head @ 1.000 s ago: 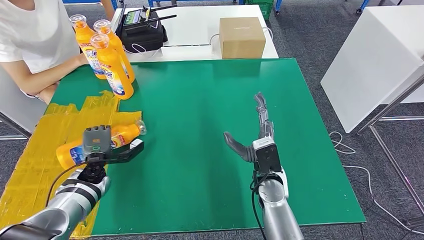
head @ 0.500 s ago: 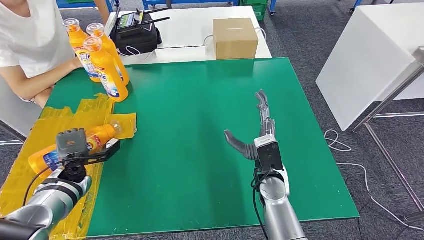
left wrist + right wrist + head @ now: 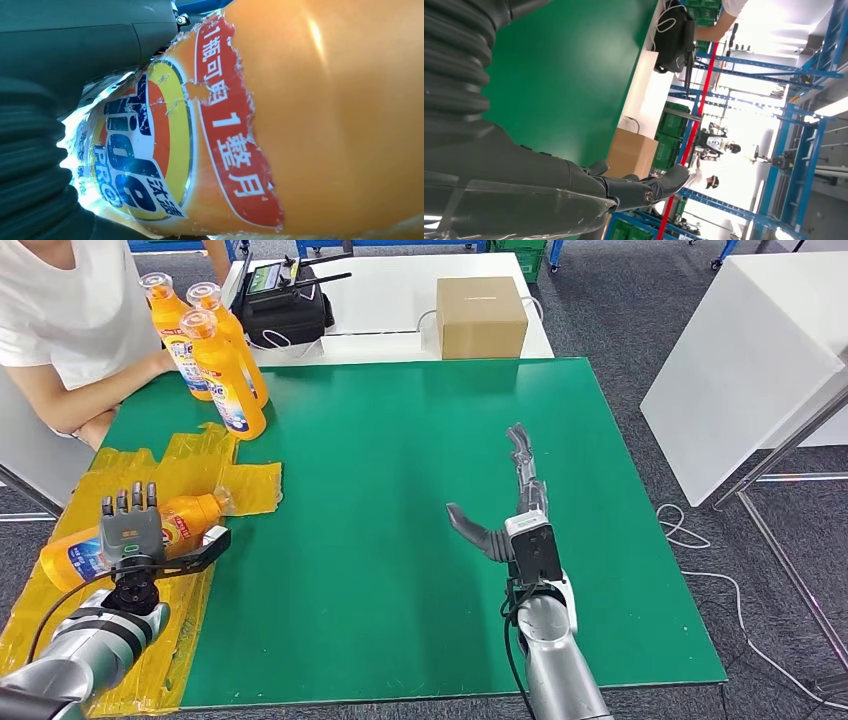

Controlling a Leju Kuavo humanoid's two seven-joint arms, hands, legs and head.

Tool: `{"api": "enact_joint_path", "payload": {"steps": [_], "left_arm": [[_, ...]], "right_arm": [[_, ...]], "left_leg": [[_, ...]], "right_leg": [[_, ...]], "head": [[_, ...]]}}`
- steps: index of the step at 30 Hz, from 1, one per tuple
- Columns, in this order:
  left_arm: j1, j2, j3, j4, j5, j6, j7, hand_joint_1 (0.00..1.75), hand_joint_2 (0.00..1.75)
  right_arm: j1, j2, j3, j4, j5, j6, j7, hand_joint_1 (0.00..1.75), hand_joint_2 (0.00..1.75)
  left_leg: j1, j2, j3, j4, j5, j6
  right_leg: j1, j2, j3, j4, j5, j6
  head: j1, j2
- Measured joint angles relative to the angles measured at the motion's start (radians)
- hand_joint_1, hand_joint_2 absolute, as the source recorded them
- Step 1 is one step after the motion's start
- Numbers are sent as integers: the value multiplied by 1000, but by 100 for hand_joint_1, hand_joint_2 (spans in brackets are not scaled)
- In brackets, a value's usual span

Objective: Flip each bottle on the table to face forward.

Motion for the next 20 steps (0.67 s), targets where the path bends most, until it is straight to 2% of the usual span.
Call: {"api": "enact_joint_path", "payload": {"steps": [10, 20], "left_arm": [[23, -41, 49, -4, -1, 87, -95, 0, 175], [86, -64, 98, -119, -1, 96, -133, 0, 175]], "right_arm": [[0, -2, 17, 16, 11, -4, 2, 0, 175], [0, -6, 21, 31, 12, -13, 3, 0, 175]], "left_leg": [[0, -3, 0, 0, 0, 0], [0, -3, 0, 0, 0, 0]], "right_leg": [[0, -2, 0, 0, -1, 1], [0, -2, 0, 0, -1, 1]], "head": [[0, 0], [0, 0]]}}
